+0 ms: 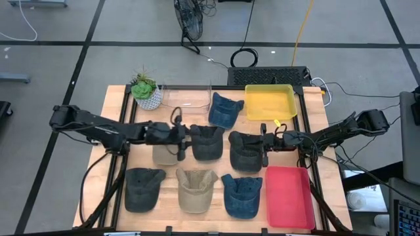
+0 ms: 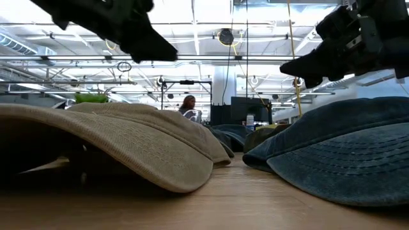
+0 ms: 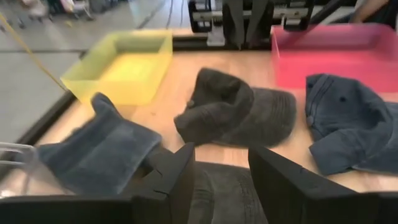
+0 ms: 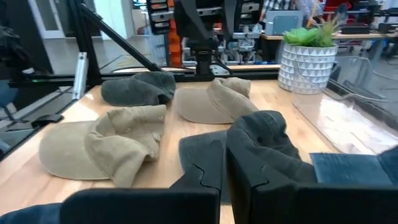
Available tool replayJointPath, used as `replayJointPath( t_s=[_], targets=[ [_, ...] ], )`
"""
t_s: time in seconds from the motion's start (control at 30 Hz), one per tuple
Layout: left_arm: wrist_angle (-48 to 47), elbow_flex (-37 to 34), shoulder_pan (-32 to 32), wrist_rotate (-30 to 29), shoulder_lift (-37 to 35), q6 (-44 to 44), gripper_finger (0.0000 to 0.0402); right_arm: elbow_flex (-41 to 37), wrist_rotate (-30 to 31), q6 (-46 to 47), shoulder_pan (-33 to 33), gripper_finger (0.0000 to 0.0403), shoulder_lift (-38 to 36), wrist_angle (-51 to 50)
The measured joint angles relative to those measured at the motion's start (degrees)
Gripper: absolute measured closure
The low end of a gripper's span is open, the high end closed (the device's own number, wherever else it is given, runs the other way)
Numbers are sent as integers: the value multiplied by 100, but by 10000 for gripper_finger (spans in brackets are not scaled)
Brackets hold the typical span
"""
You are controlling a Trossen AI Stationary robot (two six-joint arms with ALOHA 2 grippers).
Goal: Pick & Place hat
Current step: Put the middle black cap into the transparent bin
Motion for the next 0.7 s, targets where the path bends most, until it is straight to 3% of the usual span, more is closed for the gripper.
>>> replayJointPath(
  t_s=[0.37, 0.7],
  targets=[
    [-390, 484, 531, 342, 1413, -184, 238, 0, 147, 17, 0, 403, 0, -196],
    [-566, 502, 984, 817, 1863, -282, 238, 2, 149, 6, -2, 403, 0, -218]
  ],
)
